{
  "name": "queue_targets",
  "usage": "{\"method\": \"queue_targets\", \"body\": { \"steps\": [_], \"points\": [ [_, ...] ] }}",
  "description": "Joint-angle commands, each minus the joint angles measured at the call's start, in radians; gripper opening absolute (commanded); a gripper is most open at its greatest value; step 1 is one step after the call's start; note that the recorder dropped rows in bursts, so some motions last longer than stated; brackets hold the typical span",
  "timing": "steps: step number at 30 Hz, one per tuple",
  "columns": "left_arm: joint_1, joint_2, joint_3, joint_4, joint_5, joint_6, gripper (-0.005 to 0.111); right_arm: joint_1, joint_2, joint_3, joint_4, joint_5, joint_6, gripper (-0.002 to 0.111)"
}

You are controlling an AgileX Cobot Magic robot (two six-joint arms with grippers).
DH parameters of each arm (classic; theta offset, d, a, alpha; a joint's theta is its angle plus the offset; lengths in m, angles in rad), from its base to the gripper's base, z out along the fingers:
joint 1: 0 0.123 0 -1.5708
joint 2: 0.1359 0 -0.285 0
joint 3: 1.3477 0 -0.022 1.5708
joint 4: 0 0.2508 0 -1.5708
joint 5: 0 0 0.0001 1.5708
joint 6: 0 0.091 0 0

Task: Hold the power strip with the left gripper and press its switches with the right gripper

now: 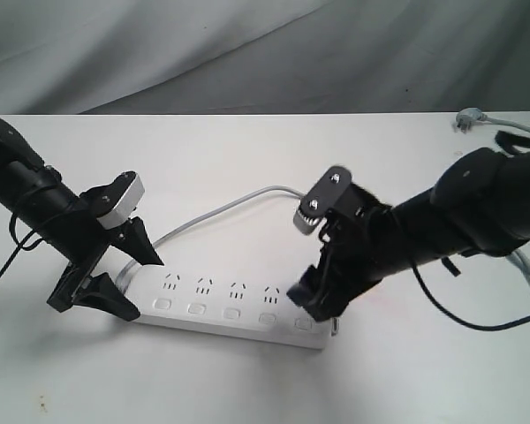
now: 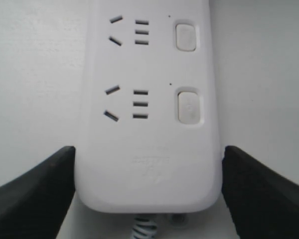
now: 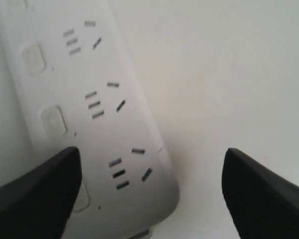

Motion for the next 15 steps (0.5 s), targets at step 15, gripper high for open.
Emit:
{"method": "queue_targets", "body": {
  "steps": [15],
  "points": [
    [-0.002,-0.001,-0.006,-0.002,0.008,0.005,0.036,-0.01,-0.737,0.002,0.086,-0.343,0.075,0.042]
  ]
}}
